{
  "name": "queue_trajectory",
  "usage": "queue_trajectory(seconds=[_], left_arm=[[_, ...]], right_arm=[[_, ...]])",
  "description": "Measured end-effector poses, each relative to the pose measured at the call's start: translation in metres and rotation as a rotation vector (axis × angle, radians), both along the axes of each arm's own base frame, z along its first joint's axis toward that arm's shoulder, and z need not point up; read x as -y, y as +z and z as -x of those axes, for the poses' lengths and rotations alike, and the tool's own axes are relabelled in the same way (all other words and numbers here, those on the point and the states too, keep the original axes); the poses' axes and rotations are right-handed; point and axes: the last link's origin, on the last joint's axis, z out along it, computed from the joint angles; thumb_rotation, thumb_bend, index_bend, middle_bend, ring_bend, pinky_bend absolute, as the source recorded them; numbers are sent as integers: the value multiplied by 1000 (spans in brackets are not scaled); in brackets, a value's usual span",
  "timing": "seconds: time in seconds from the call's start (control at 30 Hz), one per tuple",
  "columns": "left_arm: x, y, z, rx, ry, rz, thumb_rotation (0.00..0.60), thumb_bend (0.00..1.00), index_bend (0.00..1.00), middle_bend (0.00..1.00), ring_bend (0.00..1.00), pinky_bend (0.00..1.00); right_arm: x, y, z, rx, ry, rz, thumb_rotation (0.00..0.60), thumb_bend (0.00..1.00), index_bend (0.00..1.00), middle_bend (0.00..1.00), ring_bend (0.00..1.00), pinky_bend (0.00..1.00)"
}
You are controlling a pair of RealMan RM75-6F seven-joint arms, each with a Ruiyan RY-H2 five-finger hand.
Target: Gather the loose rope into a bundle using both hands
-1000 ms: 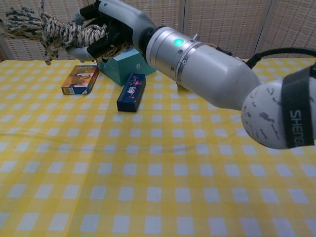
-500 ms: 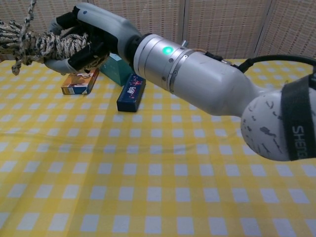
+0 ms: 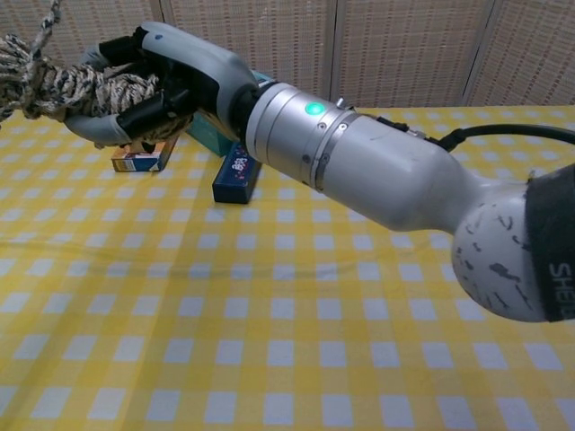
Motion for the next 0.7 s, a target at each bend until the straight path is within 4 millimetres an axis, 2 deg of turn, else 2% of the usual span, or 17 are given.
queue_trajectory(seconds=[0.17, 0.47, 0.7], left_arm=[[-5, 3, 5, 53, 35, -16, 600, 397, 743, 1000, 989, 1000], [-17, -3, 23, 109, 172, 67, 600, 397, 742, 1000, 988, 1000], [-24, -11, 42, 65, 262, 104, 600, 397, 741, 1000, 986, 1000]], right_arm=[[-3, -1, 3, 6, -7, -28, 600, 262, 924, 719, 544, 611], [-7, 1, 1, 68, -10, -3, 600, 247, 931, 729, 561, 625], [-11, 3, 0, 124, -27, 38, 600, 234, 935, 736, 566, 628]])
